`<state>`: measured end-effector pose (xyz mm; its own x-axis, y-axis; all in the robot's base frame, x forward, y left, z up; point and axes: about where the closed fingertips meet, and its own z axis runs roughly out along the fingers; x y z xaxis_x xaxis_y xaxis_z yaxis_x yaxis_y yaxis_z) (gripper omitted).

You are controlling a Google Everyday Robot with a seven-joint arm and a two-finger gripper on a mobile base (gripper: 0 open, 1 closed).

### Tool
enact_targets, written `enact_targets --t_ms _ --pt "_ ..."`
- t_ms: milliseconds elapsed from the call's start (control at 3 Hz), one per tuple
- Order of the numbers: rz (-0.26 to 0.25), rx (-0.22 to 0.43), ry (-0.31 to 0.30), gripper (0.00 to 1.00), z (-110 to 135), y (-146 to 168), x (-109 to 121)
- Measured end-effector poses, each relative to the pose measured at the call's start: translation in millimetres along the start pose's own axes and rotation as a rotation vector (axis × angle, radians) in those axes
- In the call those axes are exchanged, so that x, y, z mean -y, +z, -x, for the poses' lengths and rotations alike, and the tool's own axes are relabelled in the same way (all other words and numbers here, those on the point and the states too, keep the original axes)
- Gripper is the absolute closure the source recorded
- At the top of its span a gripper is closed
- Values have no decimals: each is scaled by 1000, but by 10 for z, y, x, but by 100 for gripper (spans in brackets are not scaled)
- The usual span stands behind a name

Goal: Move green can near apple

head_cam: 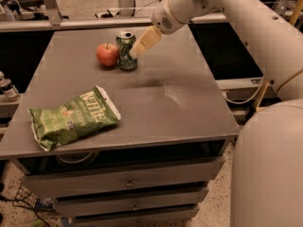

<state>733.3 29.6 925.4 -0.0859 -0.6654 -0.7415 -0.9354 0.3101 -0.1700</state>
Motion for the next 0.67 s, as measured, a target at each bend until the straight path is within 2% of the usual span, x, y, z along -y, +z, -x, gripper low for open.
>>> enact_targets --t_ms 333,667 --pt "-62 30 44 0 -296 -437 72" --pt "-181 81 106 0 -652 -1047 88"
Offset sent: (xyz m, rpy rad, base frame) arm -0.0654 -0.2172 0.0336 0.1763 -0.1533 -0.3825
